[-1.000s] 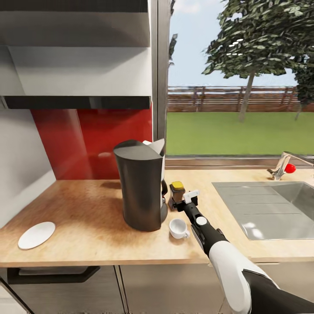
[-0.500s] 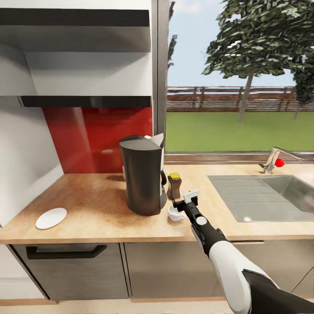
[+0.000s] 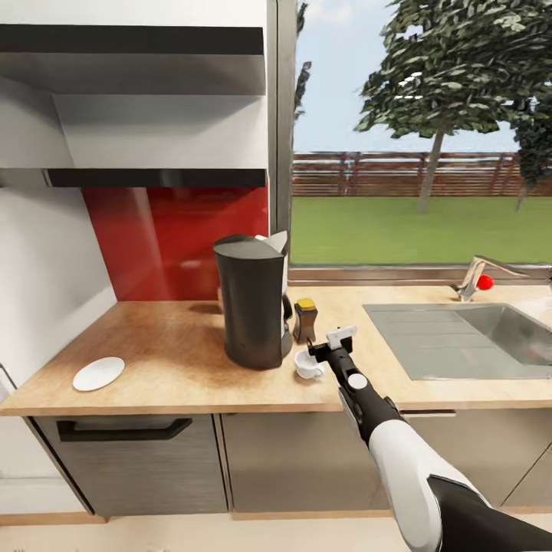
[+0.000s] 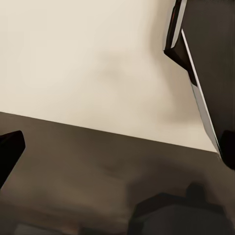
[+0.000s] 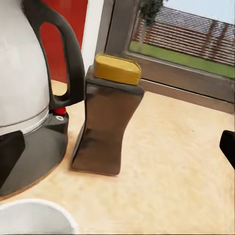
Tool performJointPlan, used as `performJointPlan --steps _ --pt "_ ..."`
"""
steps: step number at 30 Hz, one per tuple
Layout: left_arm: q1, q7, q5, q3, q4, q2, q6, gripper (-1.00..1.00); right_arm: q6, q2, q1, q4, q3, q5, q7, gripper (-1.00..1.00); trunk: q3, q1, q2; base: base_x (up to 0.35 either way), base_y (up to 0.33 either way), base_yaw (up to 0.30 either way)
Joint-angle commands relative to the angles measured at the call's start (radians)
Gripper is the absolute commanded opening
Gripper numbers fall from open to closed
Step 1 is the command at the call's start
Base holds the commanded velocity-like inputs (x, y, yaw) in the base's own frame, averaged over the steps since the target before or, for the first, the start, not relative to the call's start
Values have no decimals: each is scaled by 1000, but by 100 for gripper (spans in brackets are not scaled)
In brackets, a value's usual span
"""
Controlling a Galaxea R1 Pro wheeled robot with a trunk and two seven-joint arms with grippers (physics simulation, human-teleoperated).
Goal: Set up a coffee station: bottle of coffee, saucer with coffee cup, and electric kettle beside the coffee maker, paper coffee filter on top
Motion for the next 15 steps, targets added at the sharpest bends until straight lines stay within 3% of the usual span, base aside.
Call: performJointPlan --steps 1,2,6,12,15 --pt "0 2 1 8 -2 0 4 100 -5 1 -1 -6 -9 6 4 100 -1 0 -1 -325 0 0" --pt "-1 2 1 7 -3 0 2 100 -5 1 -1 -13 -10 5 3 100 -1 0 -1 -332 0 0" --pt "-2 1 -1 5 -4 1 -7 100 -5 -41 -1 -16 -11 3 3 100 -1 0 -1 -334 0 0" --pt "-3 0 -2 3 -5 4 -12 100 -1 -62 4 -11 -13 3 -5 100 -1 0 -1 -307 0 0" --pt "-4 0 -3 2 -7 6 -13 100 0 -76 30 -7 -80 4 -21 100 -1 0 -1 -170 0 0"
